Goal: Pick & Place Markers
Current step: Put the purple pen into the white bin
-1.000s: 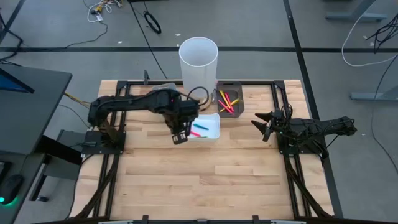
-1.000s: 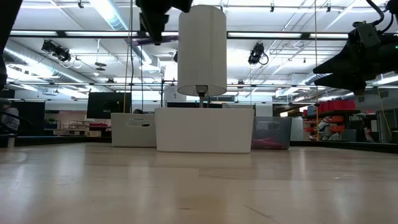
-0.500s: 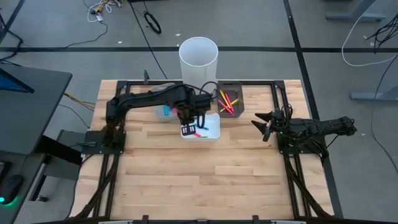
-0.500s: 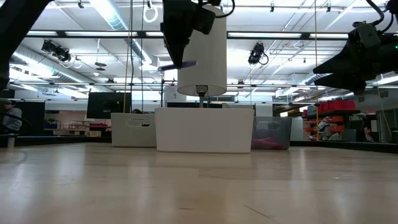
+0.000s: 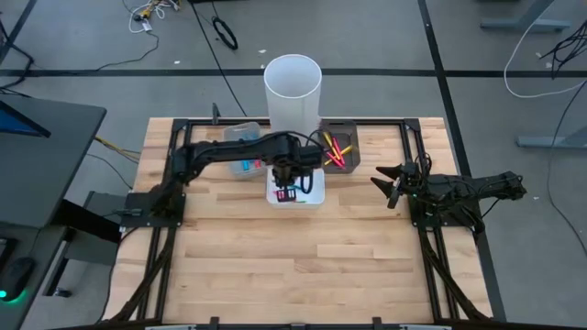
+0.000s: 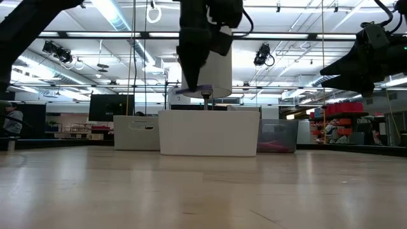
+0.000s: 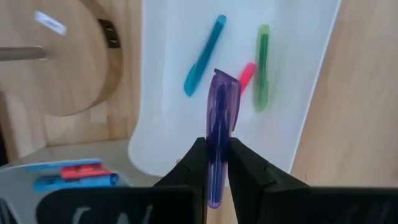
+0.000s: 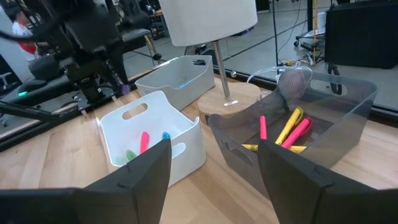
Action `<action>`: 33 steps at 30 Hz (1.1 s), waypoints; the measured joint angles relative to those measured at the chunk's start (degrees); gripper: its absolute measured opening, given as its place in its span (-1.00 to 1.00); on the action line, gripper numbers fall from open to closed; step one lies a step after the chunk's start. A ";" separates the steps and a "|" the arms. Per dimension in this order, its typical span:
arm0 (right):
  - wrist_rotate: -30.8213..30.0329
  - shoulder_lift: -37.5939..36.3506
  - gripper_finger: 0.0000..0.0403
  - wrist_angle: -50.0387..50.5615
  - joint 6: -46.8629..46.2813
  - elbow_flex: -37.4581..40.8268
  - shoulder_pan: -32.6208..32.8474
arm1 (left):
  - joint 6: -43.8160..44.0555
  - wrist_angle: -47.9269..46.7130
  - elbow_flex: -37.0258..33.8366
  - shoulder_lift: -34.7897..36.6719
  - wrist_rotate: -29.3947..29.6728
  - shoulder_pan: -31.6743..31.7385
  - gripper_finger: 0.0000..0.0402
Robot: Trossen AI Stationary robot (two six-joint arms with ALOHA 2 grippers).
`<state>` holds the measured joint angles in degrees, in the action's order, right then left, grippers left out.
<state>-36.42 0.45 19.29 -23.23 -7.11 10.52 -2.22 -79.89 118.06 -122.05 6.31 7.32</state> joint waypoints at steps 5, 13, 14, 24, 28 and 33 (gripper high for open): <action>0.00 0.00 0.20 0.00 -0.01 0.00 0.02 | -0.02 1.56 -0.02 -3.45 -0.12 -0.04 -0.80; 0.00 0.02 0.20 0.00 0.00 0.00 0.01 | -1.25 5.59 -0.08 -6.35 0.04 0.66 -0.80; 0.00 0.02 0.20 0.02 -0.01 0.00 0.00 | -1.46 6.19 -0.61 -6.45 -0.17 0.66 -0.80; 0.00 0.00 0.20 0.02 -0.01 0.00 0.00 | -1.86 15.16 -9.98 -6.37 -0.44 0.50 -0.80; 0.00 0.01 0.20 0.02 0.01 0.00 0.02 | -1.95 18.56 -12.02 -6.41 -0.49 0.42 -0.79; 0.00 0.02 0.20 0.02 -0.01 0.00 0.02 | -2.21 22.27 -14.14 -6.40 -0.95 0.54 -0.80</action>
<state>-36.42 0.47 19.31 -23.24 -7.11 10.55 -4.43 -57.62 103.92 -128.45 5.36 7.87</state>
